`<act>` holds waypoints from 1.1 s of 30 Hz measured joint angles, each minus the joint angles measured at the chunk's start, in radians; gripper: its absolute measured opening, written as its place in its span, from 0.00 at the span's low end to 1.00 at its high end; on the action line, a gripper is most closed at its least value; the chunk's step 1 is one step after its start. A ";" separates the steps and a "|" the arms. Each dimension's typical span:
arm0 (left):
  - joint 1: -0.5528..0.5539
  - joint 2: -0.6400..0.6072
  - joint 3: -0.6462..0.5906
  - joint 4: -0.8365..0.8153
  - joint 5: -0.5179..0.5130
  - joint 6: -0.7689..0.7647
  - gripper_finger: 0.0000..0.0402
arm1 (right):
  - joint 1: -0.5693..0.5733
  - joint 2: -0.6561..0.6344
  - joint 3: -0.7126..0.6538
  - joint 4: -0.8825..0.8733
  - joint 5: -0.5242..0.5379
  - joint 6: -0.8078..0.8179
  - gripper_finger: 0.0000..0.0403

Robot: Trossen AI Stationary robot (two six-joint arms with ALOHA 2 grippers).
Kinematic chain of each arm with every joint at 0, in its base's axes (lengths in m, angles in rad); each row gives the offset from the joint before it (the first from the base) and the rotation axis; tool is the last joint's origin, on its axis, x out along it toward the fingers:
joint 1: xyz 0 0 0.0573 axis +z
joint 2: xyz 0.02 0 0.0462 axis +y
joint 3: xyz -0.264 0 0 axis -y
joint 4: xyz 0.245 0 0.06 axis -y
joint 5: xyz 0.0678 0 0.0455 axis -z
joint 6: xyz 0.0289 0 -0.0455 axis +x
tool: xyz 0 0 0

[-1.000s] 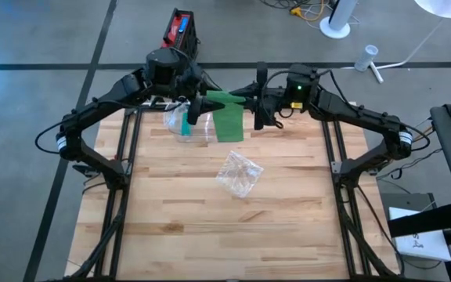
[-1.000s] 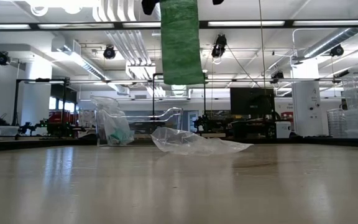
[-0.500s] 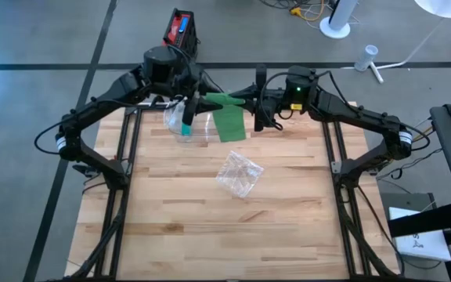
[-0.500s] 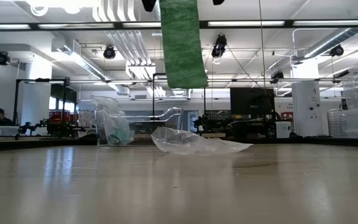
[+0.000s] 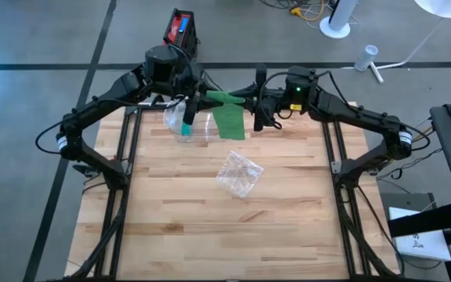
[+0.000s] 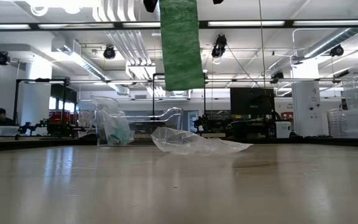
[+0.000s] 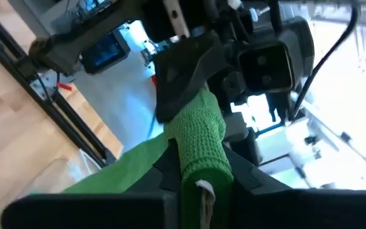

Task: Roll bandage
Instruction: Roll the green bandage

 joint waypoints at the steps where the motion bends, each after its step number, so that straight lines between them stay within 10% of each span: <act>1: 0.000 0.000 0.000 0.000 0.000 0.027 0.26 | 0.000 0.000 0.000 -0.001 0.000 0.030 0.13; 4: 0.000 -0.002 0.000 0.007 -0.001 0.087 0.11 | 0.000 0.000 0.000 0.007 -0.002 0.186 0.24; 16: -0.034 -0.014 0.000 0.032 -0.073 0.364 0.12 | -0.012 -0.002 0.066 -0.050 -0.019 0.745 0.62; 33: -0.067 -0.014 -0.016 0.046 -0.152 0.415 0.12 | -0.018 0.000 0.067 -0.107 -0.060 0.823 0.29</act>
